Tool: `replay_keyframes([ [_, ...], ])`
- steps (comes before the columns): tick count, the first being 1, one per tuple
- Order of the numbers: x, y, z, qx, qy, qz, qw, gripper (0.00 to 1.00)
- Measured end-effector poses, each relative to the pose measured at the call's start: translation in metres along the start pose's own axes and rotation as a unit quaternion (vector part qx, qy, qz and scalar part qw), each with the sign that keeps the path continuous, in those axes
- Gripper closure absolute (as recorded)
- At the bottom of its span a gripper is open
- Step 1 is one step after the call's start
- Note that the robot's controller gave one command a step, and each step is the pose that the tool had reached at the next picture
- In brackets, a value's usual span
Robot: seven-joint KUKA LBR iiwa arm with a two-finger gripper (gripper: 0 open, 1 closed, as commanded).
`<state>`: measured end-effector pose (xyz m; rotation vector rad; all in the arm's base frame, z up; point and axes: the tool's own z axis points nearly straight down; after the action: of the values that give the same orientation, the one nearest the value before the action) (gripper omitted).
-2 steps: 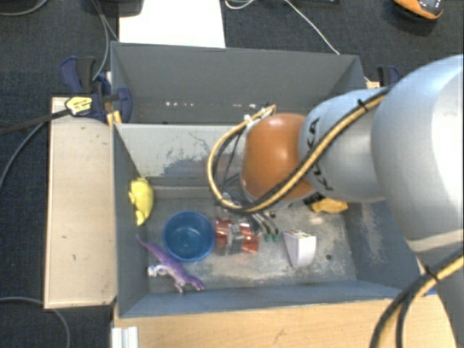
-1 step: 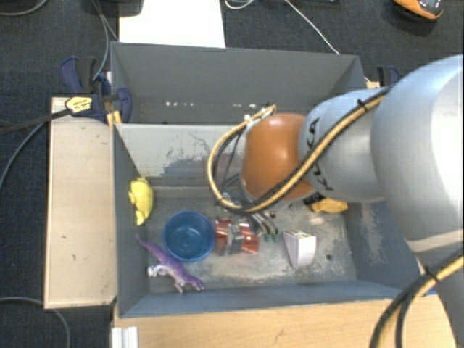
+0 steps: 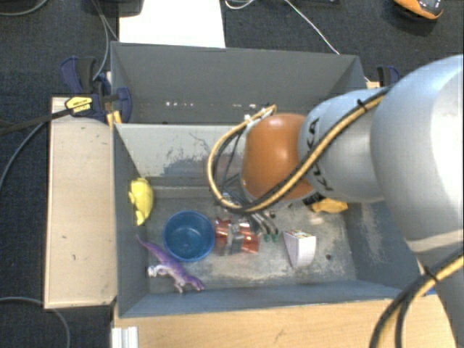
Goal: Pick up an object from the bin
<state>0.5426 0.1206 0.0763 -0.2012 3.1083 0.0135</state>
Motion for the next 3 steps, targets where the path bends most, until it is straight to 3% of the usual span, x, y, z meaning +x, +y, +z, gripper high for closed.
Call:
replay_keyframes([
  [3,0.0,0.0001,0.0,0.0,0.0,0.002,1.0,1.0],
])
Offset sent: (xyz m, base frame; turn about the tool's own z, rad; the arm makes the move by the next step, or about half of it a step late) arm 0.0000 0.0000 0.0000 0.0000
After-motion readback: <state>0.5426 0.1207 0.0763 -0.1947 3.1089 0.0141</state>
